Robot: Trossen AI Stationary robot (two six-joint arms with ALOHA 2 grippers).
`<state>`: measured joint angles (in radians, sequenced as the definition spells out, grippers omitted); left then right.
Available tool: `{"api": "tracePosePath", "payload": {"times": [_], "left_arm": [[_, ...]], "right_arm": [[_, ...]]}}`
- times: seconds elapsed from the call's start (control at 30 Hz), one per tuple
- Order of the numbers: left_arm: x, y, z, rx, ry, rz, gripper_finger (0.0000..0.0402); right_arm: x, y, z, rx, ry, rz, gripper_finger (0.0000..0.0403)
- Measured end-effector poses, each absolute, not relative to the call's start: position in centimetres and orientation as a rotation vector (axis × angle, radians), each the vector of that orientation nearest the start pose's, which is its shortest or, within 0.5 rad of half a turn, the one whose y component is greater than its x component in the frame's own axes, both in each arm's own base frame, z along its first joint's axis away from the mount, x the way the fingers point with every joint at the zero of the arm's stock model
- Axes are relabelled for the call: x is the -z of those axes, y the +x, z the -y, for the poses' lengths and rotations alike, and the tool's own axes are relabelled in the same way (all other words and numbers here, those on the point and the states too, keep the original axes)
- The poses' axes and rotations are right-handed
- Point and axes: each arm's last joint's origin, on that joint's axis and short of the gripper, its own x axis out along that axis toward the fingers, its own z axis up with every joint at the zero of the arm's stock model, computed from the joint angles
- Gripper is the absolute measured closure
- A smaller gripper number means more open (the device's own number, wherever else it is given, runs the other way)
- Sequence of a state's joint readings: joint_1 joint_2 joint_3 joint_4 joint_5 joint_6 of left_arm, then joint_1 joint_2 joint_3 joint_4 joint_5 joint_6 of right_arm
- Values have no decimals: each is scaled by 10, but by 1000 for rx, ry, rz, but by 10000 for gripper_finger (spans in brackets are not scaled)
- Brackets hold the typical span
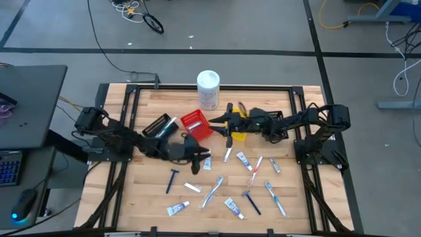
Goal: Pick & Place Travel size toiletries
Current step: Put the top right white toothpaste into the yellow basket
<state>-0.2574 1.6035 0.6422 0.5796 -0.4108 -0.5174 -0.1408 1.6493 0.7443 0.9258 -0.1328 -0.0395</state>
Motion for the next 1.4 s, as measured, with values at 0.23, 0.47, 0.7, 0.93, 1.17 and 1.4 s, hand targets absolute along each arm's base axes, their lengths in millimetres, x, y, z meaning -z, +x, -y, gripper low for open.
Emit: {"api": "tracePosePath", "payload": {"times": [0.23,0.47,0.7,0.93,1.17,1.4], "left_arm": [[-153,285,85,-364,-365,-400,247],[-148,282,81,-411,-350,-445,237],[-148,285,72,-407,-219,-467,239],[-148,288,56,-434,-120,-487,237],[-148,293,31,-496,-119,-488,237],[-148,295,12,-487,-164,-505,237]], "right_arm": [[-229,353,40,-16,-23,-136,279],[-234,362,-4,-185,-4,-264,279],[-204,345,-43,-240,164,-648,279],[-177,312,-67,12,342,-1067,278],[-166,280,-75,263,466,-1366,278],[-165,275,-74,380,406,-1354,276]]}}
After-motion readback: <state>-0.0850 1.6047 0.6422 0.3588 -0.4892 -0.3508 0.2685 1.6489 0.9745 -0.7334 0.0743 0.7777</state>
